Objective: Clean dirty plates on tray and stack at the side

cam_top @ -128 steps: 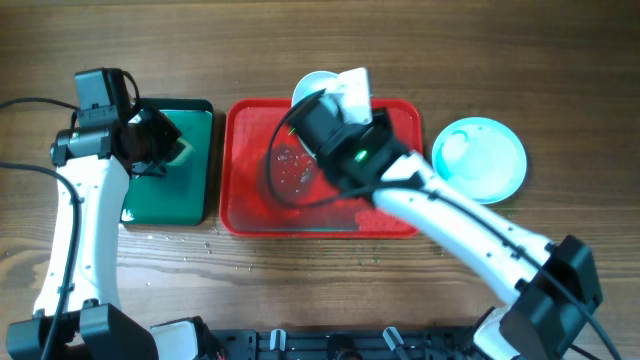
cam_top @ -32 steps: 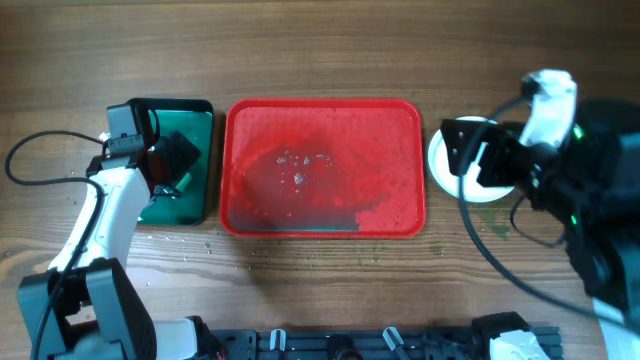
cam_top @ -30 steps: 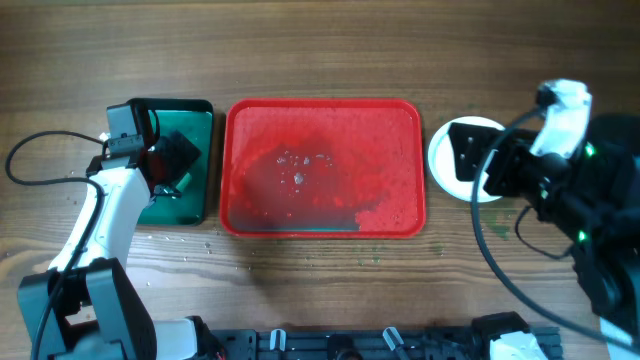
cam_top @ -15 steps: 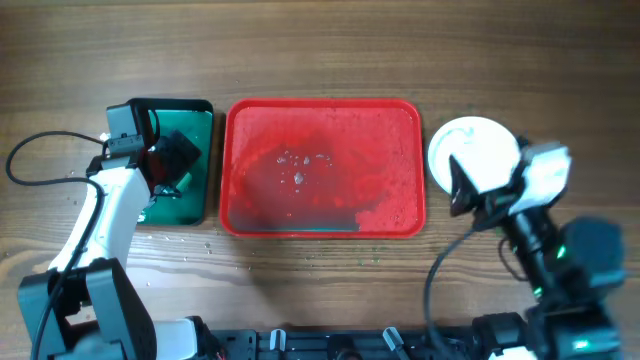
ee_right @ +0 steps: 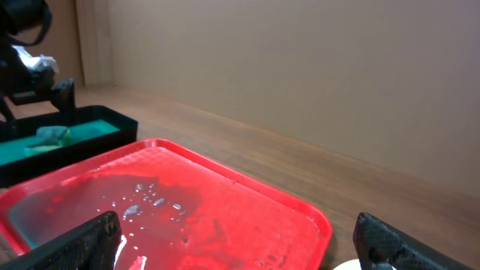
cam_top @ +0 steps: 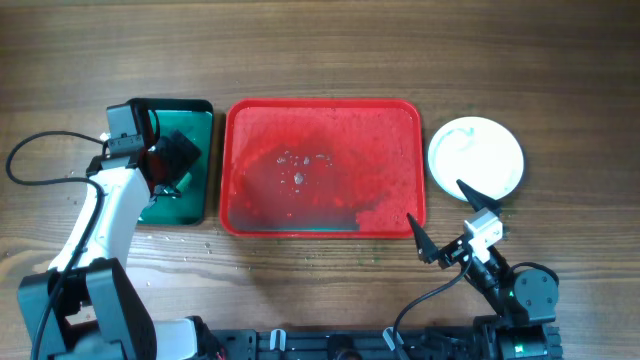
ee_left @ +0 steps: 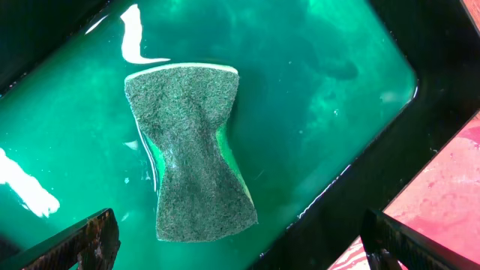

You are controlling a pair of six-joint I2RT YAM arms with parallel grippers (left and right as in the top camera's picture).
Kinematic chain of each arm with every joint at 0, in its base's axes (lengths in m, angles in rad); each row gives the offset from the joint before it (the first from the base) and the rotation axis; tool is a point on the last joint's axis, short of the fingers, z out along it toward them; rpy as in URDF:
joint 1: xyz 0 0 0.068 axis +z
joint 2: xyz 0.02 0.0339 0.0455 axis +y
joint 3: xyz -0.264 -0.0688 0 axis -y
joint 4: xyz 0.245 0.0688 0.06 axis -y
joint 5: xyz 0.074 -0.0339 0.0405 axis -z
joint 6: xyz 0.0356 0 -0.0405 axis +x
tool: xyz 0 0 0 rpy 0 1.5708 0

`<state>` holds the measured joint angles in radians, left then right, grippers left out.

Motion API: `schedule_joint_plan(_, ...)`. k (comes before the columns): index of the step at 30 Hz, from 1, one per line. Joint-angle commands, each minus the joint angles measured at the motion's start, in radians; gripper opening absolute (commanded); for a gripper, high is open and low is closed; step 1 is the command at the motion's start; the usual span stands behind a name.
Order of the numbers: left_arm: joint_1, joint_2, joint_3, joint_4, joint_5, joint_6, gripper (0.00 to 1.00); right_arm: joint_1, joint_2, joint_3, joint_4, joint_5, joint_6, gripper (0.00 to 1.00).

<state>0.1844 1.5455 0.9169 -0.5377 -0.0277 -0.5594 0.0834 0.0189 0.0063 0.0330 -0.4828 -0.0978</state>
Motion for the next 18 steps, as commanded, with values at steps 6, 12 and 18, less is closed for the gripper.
schedule_joint_plan(6, 0.005, -0.001, -0.003, 0.001, 0.001, -0.006, 1.00, -0.003, -0.015, -0.001, 0.004, -0.035, 0.022, 1.00)
schedule_joint_plan(12, 0.005, -0.001, -0.003, 0.001, 0.001, -0.006, 1.00, -0.003, -0.015, -0.001, 0.004, -0.035, 0.021, 1.00)
schedule_joint_plan(18, 0.008, -0.008, -0.003, -0.021, -0.016, 0.001, 1.00, -0.003, -0.015, -0.001, 0.004, -0.035, 0.021, 0.99)
